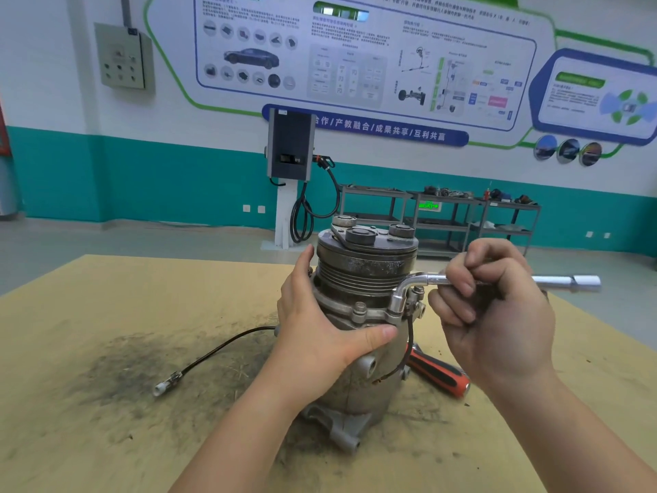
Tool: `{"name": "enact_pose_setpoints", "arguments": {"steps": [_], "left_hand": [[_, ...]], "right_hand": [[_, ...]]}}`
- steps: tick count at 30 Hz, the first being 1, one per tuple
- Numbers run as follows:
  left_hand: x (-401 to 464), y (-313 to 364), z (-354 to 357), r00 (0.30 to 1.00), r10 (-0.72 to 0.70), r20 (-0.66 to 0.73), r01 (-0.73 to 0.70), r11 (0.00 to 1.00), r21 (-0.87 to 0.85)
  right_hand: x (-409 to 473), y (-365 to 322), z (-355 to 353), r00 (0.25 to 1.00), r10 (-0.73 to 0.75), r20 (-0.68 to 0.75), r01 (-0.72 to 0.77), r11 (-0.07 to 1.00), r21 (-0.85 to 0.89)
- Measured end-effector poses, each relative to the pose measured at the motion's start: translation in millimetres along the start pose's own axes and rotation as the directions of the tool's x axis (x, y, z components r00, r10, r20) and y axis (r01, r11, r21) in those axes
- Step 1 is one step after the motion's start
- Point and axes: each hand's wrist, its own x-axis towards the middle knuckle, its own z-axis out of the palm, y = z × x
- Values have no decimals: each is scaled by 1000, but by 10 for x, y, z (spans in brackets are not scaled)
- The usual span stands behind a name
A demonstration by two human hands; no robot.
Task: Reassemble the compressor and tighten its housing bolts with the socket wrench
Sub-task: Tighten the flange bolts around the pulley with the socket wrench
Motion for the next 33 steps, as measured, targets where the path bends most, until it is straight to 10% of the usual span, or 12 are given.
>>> {"name": "enact_pose_setpoints", "arguments": {"steps": [8, 15, 27, 33], "left_hand": [[2, -16, 16, 1000, 15, -13, -15, 1000, -19], [8, -27, 13, 1000, -7, 1, 7, 1000, -26], [2, -40, 23, 1000, 9, -9, -10, 1000, -24], [8, -31, 18, 1000, 12, -8, -12, 1000, -17]], "right_hand": [[-330, 42, 107, 936, -295, 194, 348, 862, -368], [-208, 114, -104, 975, -139, -174, 103, 974, -203], [14, 51, -127, 965, 244, -102, -214, 947, 239], [192, 4, -92, 945, 323, -58, -309, 936, 167]]}}
